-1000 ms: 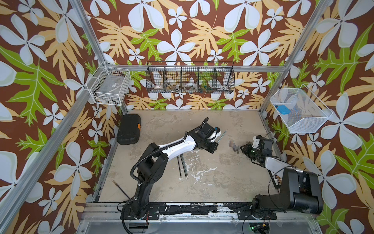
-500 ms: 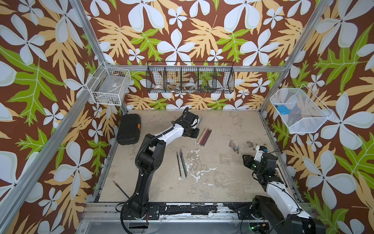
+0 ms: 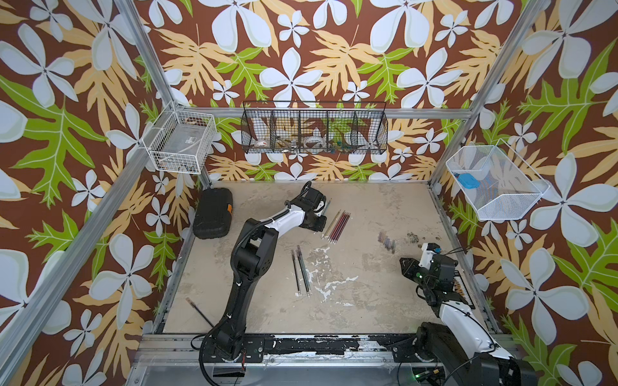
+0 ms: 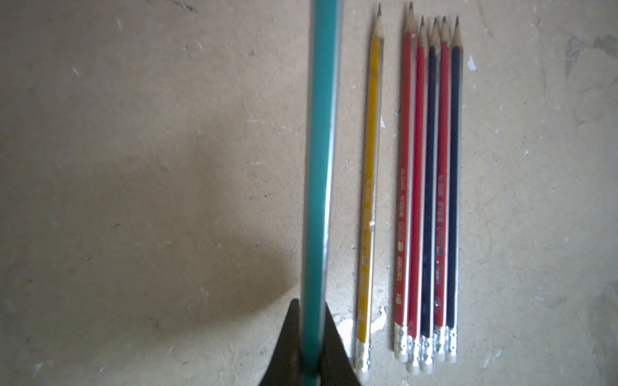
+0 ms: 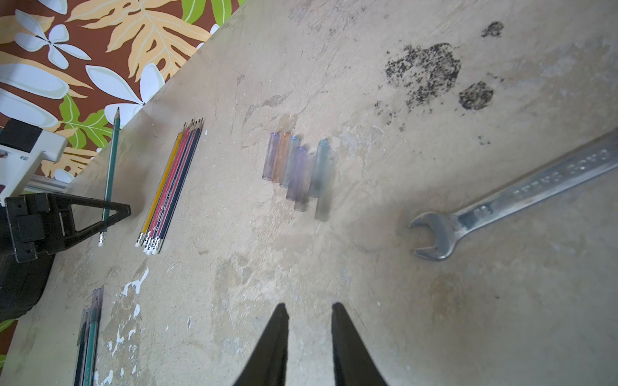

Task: Remove the protective cover of the pencils
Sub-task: Place the pencil at the center of the board.

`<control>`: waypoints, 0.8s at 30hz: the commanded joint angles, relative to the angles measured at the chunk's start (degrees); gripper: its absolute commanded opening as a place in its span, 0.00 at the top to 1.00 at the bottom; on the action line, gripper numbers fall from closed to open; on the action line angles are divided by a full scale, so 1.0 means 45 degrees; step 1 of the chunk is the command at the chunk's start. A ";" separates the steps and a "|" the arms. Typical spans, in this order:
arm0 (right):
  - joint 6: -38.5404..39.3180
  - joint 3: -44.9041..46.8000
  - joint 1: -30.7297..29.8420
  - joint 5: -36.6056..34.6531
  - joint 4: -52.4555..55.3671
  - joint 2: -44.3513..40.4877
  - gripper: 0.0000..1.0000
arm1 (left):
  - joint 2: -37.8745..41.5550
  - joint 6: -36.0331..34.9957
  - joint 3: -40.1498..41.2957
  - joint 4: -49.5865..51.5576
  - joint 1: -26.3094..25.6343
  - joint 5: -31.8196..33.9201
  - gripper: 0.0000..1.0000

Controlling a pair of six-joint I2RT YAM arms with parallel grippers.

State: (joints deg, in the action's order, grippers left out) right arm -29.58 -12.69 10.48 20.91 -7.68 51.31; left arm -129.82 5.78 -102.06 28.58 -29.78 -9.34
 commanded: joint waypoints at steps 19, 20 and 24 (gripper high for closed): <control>-0.0082 0.0007 -0.0020 -0.0076 -0.0441 0.0200 0.74 | -0.0292 0.0076 -0.0113 0.0095 -0.0465 -0.0554 0.70; -0.0076 0.0008 -0.0015 -0.0076 -0.0441 0.0200 0.74 | -0.0292 0.0097 -0.0135 0.0076 -0.0472 -0.0655 0.70; -0.0084 0.0022 -0.0010 -0.0076 -0.0458 0.0224 0.74 | -0.0255 0.0130 -0.0152 0.0057 -0.0565 -0.0894 0.72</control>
State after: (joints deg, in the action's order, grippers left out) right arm -29.76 -12.64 10.48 20.84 -8.54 52.25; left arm -131.35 5.93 -102.37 28.47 -31.99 -12.29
